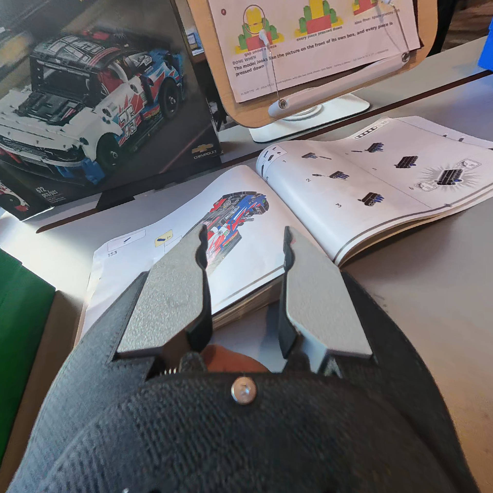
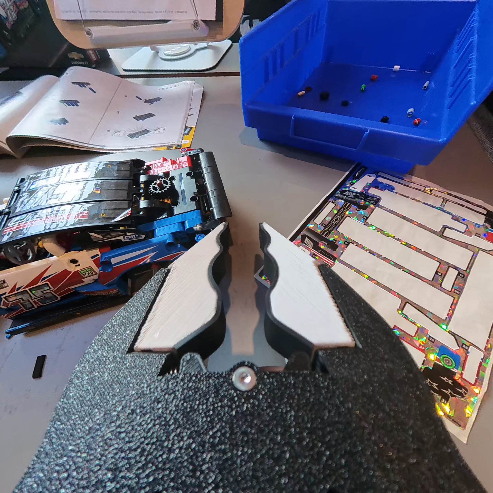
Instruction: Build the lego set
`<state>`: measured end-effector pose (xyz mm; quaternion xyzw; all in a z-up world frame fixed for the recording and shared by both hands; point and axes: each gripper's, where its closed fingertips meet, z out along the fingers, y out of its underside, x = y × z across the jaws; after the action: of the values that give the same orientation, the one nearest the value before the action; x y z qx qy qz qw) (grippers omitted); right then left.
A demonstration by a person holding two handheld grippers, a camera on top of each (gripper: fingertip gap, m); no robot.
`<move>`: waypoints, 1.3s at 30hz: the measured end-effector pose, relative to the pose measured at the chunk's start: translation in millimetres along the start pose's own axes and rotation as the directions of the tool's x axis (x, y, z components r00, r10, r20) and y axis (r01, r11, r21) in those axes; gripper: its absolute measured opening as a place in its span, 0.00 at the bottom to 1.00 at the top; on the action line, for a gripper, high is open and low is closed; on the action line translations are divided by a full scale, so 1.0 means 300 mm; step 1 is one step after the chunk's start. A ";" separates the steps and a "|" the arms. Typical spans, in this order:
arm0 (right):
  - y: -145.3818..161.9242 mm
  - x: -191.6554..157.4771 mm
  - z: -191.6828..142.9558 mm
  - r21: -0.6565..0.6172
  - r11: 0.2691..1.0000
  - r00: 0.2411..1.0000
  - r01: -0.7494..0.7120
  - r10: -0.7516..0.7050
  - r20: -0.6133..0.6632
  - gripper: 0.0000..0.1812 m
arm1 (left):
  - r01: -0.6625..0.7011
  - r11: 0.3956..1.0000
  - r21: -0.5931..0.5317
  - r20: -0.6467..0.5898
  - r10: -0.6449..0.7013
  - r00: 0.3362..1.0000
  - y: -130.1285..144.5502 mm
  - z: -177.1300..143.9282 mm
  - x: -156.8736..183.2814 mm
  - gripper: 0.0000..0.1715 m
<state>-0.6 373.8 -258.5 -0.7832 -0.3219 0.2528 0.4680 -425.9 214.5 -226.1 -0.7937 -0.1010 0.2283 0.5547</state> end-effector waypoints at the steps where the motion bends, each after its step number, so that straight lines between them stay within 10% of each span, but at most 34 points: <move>1: 0.000 0.000 0.000 0.000 1.000 1.000 0.000 0.000 -0.001 0.12 | -0.003 1.000 -0.001 -0.002 0.003 1.000 0.001 0.000 0.002 0.32; 39: 0.000 0.000 0.001 -0.001 0.999 0.999 0.039 -0.039 -0.036 0.12 | -0.024 1.000 0.010 -0.013 0.024 1.000 -0.012 -0.013 0.011 0.28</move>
<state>-0.8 374.0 -258.5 -0.7815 -0.3286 0.2295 0.4782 -420.9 214.0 -222.4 -0.7937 -0.0867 0.2304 0.5563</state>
